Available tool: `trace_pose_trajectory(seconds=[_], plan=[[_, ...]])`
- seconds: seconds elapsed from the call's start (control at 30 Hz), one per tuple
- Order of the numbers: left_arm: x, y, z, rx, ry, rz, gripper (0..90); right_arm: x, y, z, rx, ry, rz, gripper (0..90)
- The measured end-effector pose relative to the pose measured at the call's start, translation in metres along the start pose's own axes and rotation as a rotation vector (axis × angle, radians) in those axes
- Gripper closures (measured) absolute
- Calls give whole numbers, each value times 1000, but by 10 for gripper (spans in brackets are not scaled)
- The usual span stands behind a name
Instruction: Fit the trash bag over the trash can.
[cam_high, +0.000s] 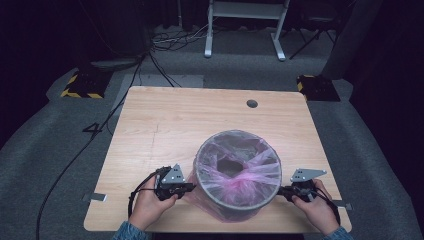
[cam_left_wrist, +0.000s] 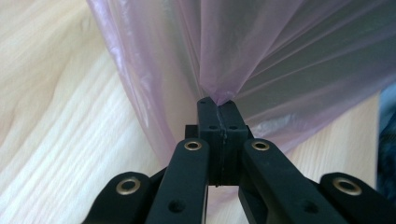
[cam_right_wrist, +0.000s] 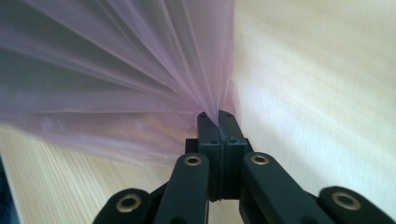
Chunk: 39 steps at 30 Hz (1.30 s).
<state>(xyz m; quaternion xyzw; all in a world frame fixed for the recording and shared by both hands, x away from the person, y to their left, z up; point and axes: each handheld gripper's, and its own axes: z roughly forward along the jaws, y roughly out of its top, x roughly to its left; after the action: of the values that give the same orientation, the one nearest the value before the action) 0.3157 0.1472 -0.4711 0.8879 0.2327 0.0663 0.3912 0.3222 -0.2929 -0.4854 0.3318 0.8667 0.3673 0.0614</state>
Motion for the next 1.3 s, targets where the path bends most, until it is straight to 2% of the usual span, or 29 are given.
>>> trace_pose_trajectory(seconds=[0.13, 0.17, 0.2, 0.23, 0.27, 0.33, 0.37, 0.4, 0.47, 0.5, 0.53, 0.57, 0.6, 0.67, 0.7, 0.77, 0.83, 0.93, 1.0, 1.1, 1.2, 1.3], plan=[[0, -11, -4, 12, -31, -14, 900, -1, -13, -6, 23, 16, 26, 900], [-1, -12, -8, -1, -33, 0, 898, 0, -14, -10, 20, 10, 21, 900], [-2, -13, -13, -34, -27, 15, 831, 1, -15, -16, 3, 4, 7, 900], [-3, -12, -17, -75, -20, 17, 683, 2, -15, -23, -31, -3, -9, 793], [-3, -10, -22, -102, -10, 12, 556, 3, -13, -30, -75, -16, -15, 624], [-5, -5, -32, -163, 0, 3, 392, 5, -8, -43, -140, -39, -52, 405], [-6, -1, -36, -194, -1, 15, 329, 7, -4, -49, -163, -40, -76, 326], [-8, 3, -39, -224, 0, 24, 291, 11, 0, -53, -191, -31, -92, 290], [-10, 13, -42, -253, 5, 39, 275, 18, 11, -59, -248, 8, -123, 251], [-10, 18, -42, -255, 17, 50, 275, 23, 17, -61, -270, 26, -141, 263], [-10, 22, -41, -259, 24, 60, 289, 26, 23, -62, -289, 31, -163, 322], [-10, 27, -40, -260, 17, 80, 364, 30, 30, -63, -302, 39, -178, 428], [-10, 29, -39, -259, 14, 89, 548, 32, 37, -63, -295, 55, -193, 588], [-8, 33, -36, -245, 38, 100, 728, 32, 45, -61, -271, 50, -201, 842], [-5, 34, -35, -248, 35, 87, 782, 31, 48, -60, -255, 39, -195, 894], [0, 34, -32, -243, 33, 54, 866, 25, 52, -56, -241, 29, -159, 900], [4, 32, -28, -235, 40, 32, 897, 17, 53, -49, -222, 13, -128, 900], [8, 27, -22, -193, 73, 25, 900, 2, 47, -35, -183, -11, -82, 900], [10, 21, -17, -185, 55, 8, 900, -7, 40, -24, -142, -12, -53, 900], [11, 16, -9, -203, 44, -11, 900, -14, 29, -10, -126, 17, -15, 900], [13, 14, -3, -181, 72, -1, 900, -12, 25, -1, -101, 22, -15, 900], [18, 14, 6, -155, 51, -22, 900, -13, 28, 4, -87, 20, -21, 900]])
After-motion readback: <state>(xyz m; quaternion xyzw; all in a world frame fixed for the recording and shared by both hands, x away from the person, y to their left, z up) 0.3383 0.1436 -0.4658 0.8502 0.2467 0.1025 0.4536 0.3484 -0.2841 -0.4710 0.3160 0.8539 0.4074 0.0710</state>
